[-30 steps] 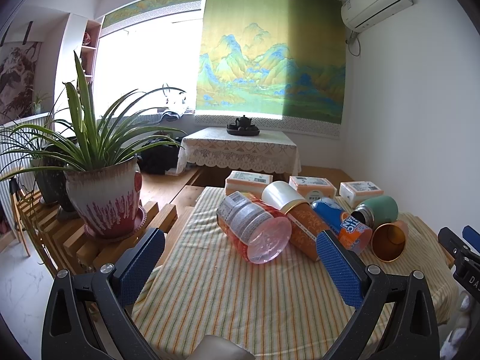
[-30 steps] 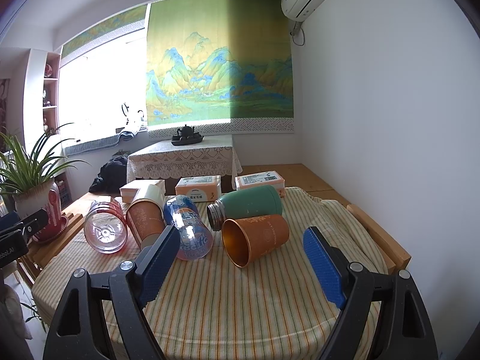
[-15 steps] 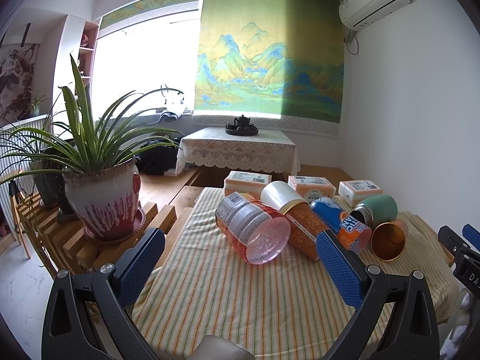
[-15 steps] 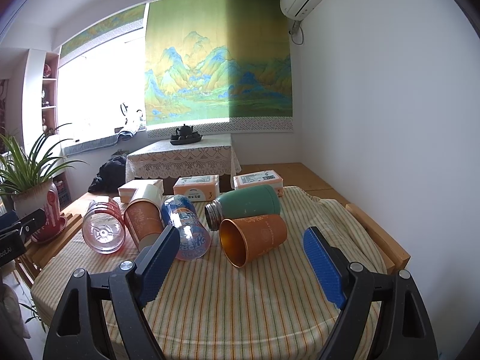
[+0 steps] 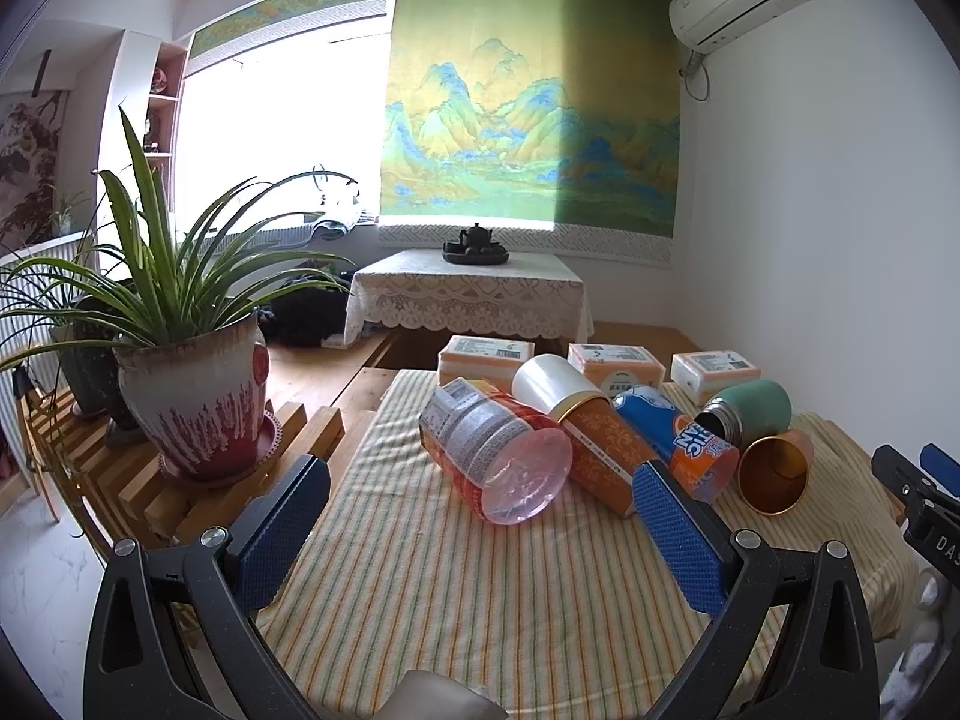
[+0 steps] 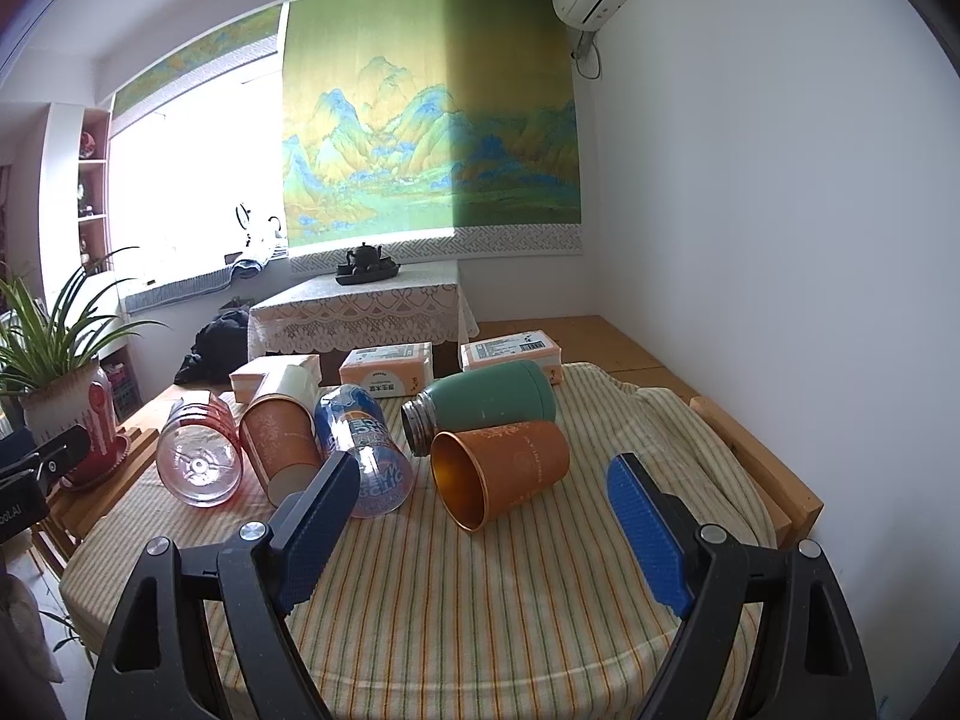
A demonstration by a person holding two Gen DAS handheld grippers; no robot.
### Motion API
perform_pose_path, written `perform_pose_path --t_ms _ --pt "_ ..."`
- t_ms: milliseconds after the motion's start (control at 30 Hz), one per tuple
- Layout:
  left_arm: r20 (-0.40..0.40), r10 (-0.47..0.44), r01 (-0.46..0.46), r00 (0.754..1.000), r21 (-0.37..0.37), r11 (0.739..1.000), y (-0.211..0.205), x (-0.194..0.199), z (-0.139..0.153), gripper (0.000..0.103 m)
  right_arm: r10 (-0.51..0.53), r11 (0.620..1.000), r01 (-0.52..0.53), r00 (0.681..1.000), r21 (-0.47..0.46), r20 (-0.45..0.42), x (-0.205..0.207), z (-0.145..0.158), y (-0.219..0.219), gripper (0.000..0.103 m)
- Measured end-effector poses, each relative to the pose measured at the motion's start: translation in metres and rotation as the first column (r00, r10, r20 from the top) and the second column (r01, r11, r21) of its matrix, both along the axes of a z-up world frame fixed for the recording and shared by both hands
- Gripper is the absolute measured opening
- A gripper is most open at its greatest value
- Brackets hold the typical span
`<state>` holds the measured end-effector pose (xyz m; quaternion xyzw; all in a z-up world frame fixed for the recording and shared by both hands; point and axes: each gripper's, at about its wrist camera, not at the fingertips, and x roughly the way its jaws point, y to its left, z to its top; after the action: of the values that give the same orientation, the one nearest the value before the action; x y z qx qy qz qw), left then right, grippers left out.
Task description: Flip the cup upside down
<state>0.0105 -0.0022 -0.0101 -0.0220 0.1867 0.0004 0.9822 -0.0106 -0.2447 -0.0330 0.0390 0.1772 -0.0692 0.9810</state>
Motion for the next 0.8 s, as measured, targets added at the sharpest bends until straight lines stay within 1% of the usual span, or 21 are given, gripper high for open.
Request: perform_pose_path --t_ms 200,333,433,633,800 --pt "-0.014 -0.027 0.027 1.000 0.020 0.999 -0.007 0.005 0.000 0.102 -0.005 1.000 0.005 1.000 0.003 -0.006 0.003 -0.001 -0.004 0.082" --pt "-0.018 -0.062 0.063 0.998 0.048 0.997 -0.019 0.009 0.001 0.102 -0.011 1.000 0.011 1.000 0.020 -0.013 0.003 -0.003 -0.011 0.083" --pt "-0.032 -0.105 0.107 0.994 0.067 0.992 -0.030 0.014 0.002 0.102 -0.025 0.999 0.025 1.000 0.031 -0.016 0.002 -0.005 -0.018 0.083" --pt "-0.066 -0.184 0.189 0.981 0.096 0.977 -0.056 0.027 0.004 0.102 -0.056 0.997 0.057 0.998 0.046 -0.019 -0.002 -0.008 -0.034 0.084" --pt "-0.110 -0.261 0.274 0.959 0.120 0.954 -0.084 0.042 0.002 0.102 -0.082 0.995 0.083 0.996 0.055 -0.025 -0.006 -0.012 -0.049 0.084"
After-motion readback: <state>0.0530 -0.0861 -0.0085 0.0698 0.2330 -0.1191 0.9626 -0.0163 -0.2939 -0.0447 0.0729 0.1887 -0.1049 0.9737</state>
